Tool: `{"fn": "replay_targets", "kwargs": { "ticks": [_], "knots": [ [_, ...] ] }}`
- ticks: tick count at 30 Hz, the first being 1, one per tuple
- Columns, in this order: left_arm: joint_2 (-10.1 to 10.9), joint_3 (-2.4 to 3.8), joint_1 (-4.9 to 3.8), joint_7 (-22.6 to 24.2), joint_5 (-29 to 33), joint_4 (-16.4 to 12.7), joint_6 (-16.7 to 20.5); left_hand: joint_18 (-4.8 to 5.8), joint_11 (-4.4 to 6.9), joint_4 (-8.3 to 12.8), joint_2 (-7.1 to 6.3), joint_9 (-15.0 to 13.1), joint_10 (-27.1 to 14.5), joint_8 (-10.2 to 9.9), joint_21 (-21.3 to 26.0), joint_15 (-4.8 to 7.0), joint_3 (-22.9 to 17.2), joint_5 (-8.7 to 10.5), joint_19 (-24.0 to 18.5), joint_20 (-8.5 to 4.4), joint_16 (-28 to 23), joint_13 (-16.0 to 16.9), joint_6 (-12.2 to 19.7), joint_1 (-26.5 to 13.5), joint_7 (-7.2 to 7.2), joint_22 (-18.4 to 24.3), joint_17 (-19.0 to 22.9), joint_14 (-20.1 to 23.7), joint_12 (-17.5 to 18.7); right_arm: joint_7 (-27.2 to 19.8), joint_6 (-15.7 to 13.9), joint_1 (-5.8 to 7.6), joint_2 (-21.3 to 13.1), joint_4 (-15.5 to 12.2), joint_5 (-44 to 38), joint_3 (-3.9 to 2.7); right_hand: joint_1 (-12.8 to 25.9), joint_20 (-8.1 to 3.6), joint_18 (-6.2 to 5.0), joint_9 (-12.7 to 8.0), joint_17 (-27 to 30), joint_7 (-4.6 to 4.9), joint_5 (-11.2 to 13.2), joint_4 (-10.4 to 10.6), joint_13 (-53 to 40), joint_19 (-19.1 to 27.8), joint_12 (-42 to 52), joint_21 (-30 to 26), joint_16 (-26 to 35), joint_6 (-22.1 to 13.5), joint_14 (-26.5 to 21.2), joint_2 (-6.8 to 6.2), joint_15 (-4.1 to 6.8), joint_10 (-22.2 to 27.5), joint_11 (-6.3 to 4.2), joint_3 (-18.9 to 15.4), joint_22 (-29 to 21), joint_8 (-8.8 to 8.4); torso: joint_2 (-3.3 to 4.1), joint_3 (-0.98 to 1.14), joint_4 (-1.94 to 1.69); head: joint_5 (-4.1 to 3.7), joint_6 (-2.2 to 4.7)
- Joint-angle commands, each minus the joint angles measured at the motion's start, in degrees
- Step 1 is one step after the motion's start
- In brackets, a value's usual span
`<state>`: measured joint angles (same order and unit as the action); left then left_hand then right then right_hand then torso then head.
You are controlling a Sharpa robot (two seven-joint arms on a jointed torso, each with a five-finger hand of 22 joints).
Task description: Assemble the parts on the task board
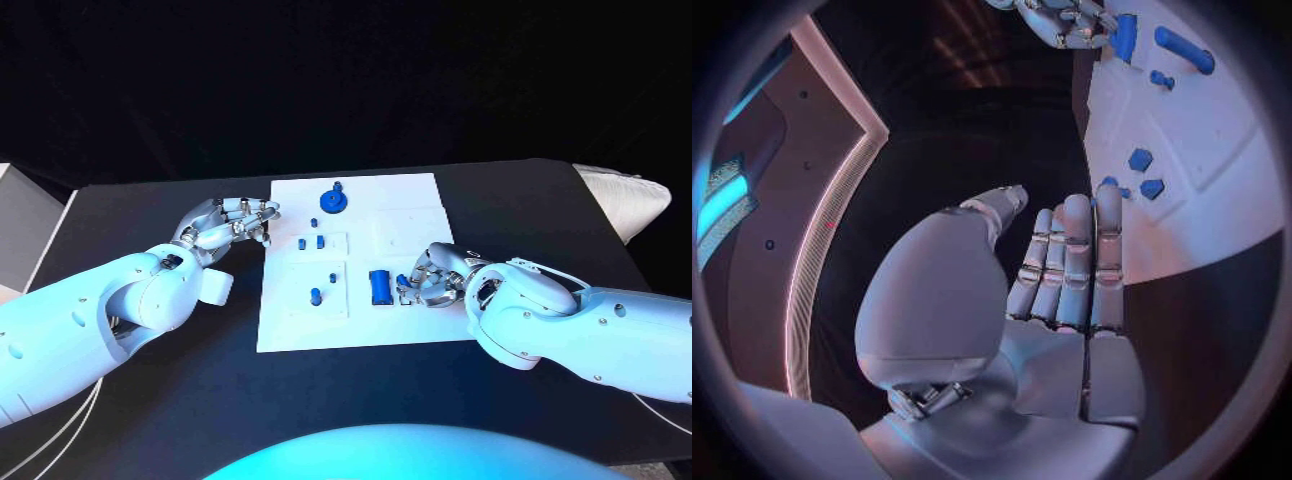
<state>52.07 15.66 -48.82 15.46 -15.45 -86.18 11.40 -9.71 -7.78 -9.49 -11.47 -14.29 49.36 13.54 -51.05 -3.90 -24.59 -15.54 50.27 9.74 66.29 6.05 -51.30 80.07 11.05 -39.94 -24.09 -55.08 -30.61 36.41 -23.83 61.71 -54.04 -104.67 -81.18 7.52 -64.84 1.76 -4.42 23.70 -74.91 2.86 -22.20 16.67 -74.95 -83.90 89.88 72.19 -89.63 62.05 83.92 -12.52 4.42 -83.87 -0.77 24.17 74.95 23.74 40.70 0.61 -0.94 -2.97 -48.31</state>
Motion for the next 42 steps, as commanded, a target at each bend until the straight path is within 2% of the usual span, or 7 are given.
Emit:
{"fn": "replay_targets", "kwargs": {
  "ticks": [1, 8, 9, 10, 22, 33, 42],
  "knots": [
    [-0.09, 0.04, -0.01, 0.32, 0.26, -0.11, -0.77, -0.79, -0.09, -0.34, 0.50, 0.04, -0.44, 0.30, 0.36, -0.10, -0.13, -0.14, 0.29, -0.12, -0.19, -0.04, -0.07, 0.20, -0.12, 0.05, 0.08, 0.16, -0.29, -0.01, -0.15, -0.08, 0.09, -0.14, -1.86, 0.03, 0.80, -0.25, 1.04, -0.10, -15.09, 0.15, -0.21, 0.05, -15.05, -1.57, 0.12, -0.07, -0.37, 0.31, 6.08, 0.04, 0.21, -6.13, -0.38, -0.66, 5.49, -0.26, 0.03, -0.01, -0.01, 0.06, -0.07],
    [-0.07, 0.04, -0.01, 0.32, 0.26, -0.12, -0.77, -0.79, -0.08, -0.37, 0.48, 0.06, -0.48, 0.29, 0.38, -0.10, -0.11, -0.15, 0.30, -0.12, -0.20, -0.05, -0.02, 0.21, -0.13, 0.06, 0.08, 0.17, -0.30, -0.29, -0.44, -0.08, -0.01, -0.47, -2.12, 0.03, 2.33, -0.24, 1.06, -0.42, -15.09, 0.13, -0.29, 0.08, -15.05, -1.62, 0.12, -0.05, -0.37, 0.54, 6.08, -0.06, 0.20, -6.13, -0.39, -2.99, 5.62, -0.47, 0.00, -0.02, -0.02, 0.05, -0.16],
    [-0.05, 0.04, -0.01, 0.32, 0.26, -0.12, -0.76, -0.79, -0.08, -0.37, 0.48, 0.06, -0.48, 0.29, 0.38, -0.10, -0.11, -0.15, 0.30, -0.12, -0.20, -0.05, -0.02, 0.21, -0.13, 0.06, 0.08, 0.17, -0.30, -0.31, -0.40, -0.08, -0.06, -0.55, -2.16, 0.03, 2.97, -0.27, 1.05, -0.54, -15.09, 0.11, -3.38, 0.01, -15.05, -1.63, 0.12, -0.13, -0.37, 0.70, 6.08, -0.16, 0.20, -6.13, -0.40, -4.00, 5.65, -0.51, 0.00, -0.02, -0.02, 0.06, -0.19],
    [-0.04, 0.04, -0.01, 0.32, 0.26, -0.12, -0.75, -0.79, -0.08, -0.37, 0.48, 0.06, -0.48, 0.29, 0.38, -0.10, -0.11, -0.15, 0.30, -0.12, -0.20, -0.05, -0.02, 0.21, -0.13, 0.06, 0.08, 0.17, -0.30, -0.31, -0.35, -0.08, -0.10, -0.60, -2.19, 0.03, 3.19, -0.28, 1.05, -0.59, -15.09, 0.13, -4.27, 0.00, -15.05, -1.62, 0.12, -0.18, -0.37, 0.70, 6.08, -0.25, 0.22, -6.13, -0.39, -4.37, 5.66, -0.54, 0.01, -0.01, -0.02, 0.07, -0.21],
    [0.07, 0.04, 0.00, 0.36, 0.26, -0.16, -0.69, -0.79, -0.08, -0.37, 0.48, 0.06, -0.48, 0.29, 0.38, -0.10, -0.11, -0.15, 0.30, -0.12, -0.20, -0.05, -0.02, 0.21, -0.13, 0.06, 0.08, 0.17, -0.30, -0.10, 0.51, -0.09, -0.46, -0.85, -2.57, 0.03, 4.55, -0.26, 1.06, -0.74, -15.09, 0.16, -4.68, 0.12, -15.05, -1.66, 0.12, -0.17, -0.37, 0.83, 6.08, -0.02, 0.19, -6.13, -0.36, -5.85, 5.75, -0.60, 0.00, -0.01, 0.02, 0.07, -0.28],
    [0.10, 0.04, 0.00, 0.37, 0.26, -0.16, -0.67, -0.79, -0.08, -0.44, 0.47, 0.07, -0.56, 0.28, 0.43, -0.10, -0.09, -0.17, 0.30, -0.12, -0.21, -0.06, 0.02, 0.25, -0.14, 0.09, 0.10, 0.22, -0.32, 0.13, 0.68, -0.09, -0.52, -1.02, -2.71, 0.03, 3.02, -0.39, 1.13, -0.84, -15.09, -0.18, -6.35, -0.17, -15.05, -1.81, 0.12, 0.21, -0.37, 1.21, 6.08, 2.69, 0.41, -6.13, -0.65, -4.48, 6.08, -0.46, 0.02, 0.01, -0.01, -0.05, -0.38],
    [0.11, 0.04, 0.00, 0.37, 0.26, -0.16, -0.67, -0.79, -0.08, -0.52, 0.51, 0.08, -0.60, 0.30, 0.48, -0.10, -0.08, -0.19, 0.29, -0.12, -0.21, -0.07, 0.02, 0.27, -0.14, 0.12, 0.11, 0.26, -0.35, 0.04, 1.38, -0.09, -0.62, -1.52, -2.81, 0.03, 1.81, -0.63, 1.31, -0.87, -15.09, -0.56, -11.08, -0.20, -15.05, -2.09, 0.12, 1.05, -0.37, 1.83, 6.08, 4.04, 0.63, -6.13, -0.97, -2.84, 6.69, 0.06, -0.02, -0.01, -0.04, -0.07, -0.55]
  ]
}}
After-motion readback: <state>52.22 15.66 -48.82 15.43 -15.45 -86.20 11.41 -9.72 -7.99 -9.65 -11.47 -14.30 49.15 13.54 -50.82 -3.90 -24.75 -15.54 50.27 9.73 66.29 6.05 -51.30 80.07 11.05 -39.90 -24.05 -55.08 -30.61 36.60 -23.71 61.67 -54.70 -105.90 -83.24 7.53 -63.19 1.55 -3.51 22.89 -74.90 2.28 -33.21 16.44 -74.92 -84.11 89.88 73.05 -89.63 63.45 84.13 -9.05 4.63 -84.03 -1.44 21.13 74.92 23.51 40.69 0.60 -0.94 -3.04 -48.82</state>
